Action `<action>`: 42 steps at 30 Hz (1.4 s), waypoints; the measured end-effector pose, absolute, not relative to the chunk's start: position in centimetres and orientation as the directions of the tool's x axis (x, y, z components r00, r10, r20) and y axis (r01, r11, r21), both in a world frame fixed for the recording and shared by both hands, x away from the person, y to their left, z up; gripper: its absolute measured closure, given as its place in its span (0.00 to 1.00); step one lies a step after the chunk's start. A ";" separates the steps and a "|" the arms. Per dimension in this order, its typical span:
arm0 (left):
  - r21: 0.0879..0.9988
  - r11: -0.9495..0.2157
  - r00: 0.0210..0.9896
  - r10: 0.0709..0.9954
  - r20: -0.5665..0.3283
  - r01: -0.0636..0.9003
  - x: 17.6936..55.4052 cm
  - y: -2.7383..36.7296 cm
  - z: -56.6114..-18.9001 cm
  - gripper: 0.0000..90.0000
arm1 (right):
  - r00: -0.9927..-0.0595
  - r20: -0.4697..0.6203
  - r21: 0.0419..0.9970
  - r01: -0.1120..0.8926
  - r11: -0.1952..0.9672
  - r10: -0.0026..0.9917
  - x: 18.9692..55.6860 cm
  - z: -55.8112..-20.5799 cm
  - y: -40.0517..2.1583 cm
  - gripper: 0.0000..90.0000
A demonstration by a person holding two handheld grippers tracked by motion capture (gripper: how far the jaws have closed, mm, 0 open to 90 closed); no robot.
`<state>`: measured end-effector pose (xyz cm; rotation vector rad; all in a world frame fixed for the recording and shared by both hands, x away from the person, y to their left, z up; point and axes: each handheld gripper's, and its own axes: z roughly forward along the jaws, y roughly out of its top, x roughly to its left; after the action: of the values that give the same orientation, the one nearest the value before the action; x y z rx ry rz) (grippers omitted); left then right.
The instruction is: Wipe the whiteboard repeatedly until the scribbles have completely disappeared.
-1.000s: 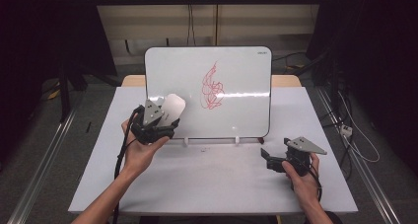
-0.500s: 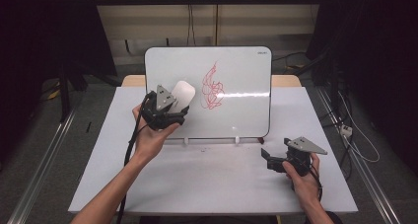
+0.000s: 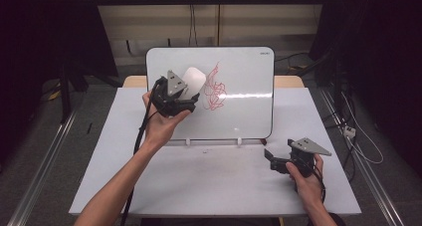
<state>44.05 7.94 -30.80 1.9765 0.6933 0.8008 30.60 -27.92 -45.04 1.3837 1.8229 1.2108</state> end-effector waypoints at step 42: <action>0.840 -0.522 0.597 0.725 0.345 0.148 49.4 2.4 -28.5 0.35 | -0.346 0.101 0.887 0.455 0.072 0.933 30.5 -45.2 -28.2 0.05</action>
<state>49.43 2.44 -28.52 2.0102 0.6917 0.8981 30.48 -28.18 -45.19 1.3736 1.8478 1.2272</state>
